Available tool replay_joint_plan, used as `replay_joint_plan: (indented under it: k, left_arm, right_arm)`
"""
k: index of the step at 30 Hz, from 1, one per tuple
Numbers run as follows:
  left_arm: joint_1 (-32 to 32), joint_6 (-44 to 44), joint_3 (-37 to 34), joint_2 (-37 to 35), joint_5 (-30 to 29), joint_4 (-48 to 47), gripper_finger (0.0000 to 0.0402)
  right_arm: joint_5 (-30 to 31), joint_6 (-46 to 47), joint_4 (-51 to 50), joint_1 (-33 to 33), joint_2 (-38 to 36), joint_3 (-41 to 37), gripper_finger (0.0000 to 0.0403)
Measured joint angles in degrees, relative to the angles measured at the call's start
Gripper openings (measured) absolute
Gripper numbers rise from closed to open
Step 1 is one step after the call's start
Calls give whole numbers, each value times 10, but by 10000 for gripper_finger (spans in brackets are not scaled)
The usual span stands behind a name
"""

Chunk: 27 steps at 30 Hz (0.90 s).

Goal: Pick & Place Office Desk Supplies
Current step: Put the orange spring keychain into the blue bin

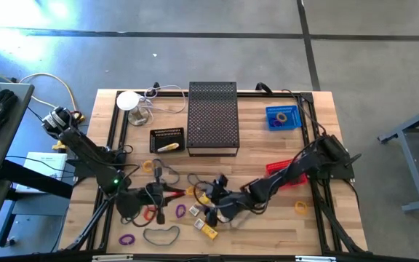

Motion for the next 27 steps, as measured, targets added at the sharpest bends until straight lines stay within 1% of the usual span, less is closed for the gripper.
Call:
replay_joint_plan:
  k: [3,7,11,17,20,22,27]
  left_arm:
    - [4,8,0,0,5,22,21]
    - [8,8,0,0,9,36,21]
    - [8,16,0,0,10,61,21]
    - [8,57,0,0,15,131,21]
    - [13,77,0,0,38,161,21]
    - [18,83,0,0,50,172,21]
    - [40,70,0,0,68,183,21]
  right_arm:
    - [-6,-32,58,-11,0,0,300]
    - [-59,-101,112,-18,0,0,300]
    - [-94,-140,163,-21,0,0,300]
    - [-105,-192,207,-33,0,0,300]
    - [-122,-210,214,-35,0,0,300]
    - [-122,-228,224,-35,0,0,298]
    - [-103,-270,248,-34,0,0,272]
